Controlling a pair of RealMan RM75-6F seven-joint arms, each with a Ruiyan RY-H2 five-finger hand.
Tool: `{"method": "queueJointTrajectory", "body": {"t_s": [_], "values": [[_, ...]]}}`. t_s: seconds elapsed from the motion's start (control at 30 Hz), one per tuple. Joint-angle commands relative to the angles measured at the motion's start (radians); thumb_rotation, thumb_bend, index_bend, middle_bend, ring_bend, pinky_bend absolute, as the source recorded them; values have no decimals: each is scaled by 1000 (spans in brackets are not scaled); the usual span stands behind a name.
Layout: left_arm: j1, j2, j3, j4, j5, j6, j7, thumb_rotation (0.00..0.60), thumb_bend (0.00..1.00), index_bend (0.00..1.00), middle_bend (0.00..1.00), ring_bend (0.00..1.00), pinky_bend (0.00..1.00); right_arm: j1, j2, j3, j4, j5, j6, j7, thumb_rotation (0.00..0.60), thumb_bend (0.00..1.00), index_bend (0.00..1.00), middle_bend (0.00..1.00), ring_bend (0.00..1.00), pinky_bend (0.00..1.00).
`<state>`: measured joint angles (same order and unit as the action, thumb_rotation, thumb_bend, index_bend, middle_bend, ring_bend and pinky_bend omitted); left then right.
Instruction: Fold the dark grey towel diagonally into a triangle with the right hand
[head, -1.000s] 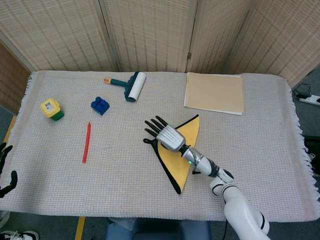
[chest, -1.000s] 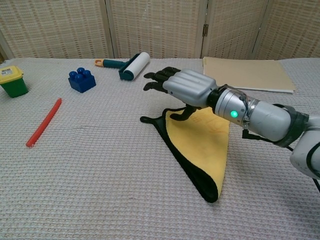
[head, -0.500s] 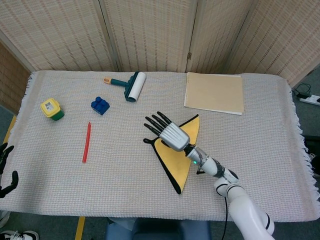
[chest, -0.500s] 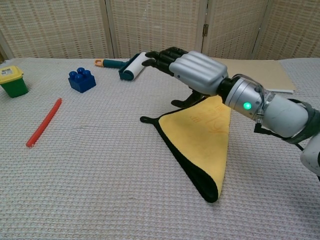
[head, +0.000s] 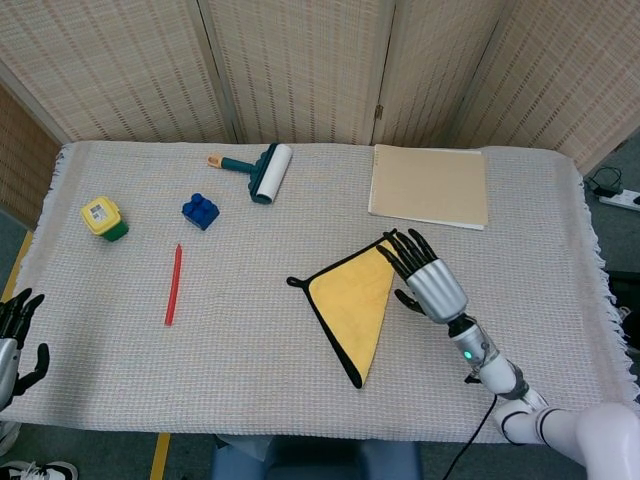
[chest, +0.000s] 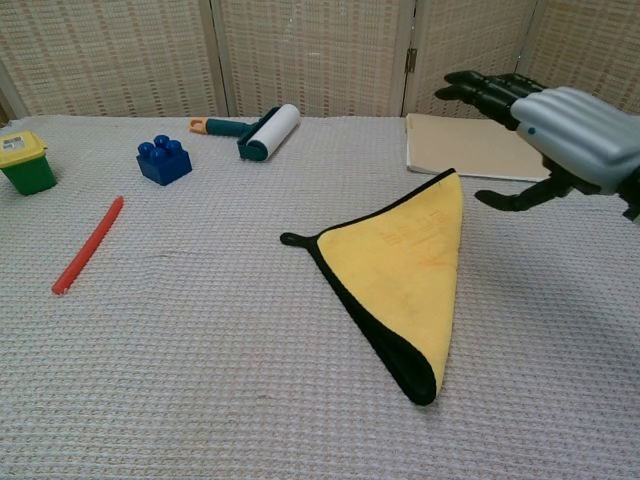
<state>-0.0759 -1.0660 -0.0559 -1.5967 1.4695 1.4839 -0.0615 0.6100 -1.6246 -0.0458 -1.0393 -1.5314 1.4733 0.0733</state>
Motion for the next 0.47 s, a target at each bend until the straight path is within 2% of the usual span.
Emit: {"method": "queueJointTrajectory", "body": {"t_s": [0.03, 0.17, 0.27, 0.47], "values": [[2, -14, -2, -6, 2, 14, 37, 600, 672, 88, 48, 0, 0, -316, 437, -78, -610, 204, 111, -292, 600, 345, 0, 0, 0, 0], [-1, -31, 3, -12, 10, 15, 84, 600, 672, 88, 48, 0, 0, -419, 511, -98, -709, 267, 168, -304, 600, 345, 0, 0, 0, 0], [-5, -43, 5, -16, 20, 15, 113, 600, 672, 88, 48, 0, 0, -443, 571, -110, -783, 295, 144, -335, 600, 345, 0, 0, 0, 0], [-6, -54, 9, -21, 27, 17, 138, 600, 672, 88, 48, 0, 0, -468, 585, -88, -809, 234, 158, -348, 600, 345, 0, 0, 0, 0]]}}
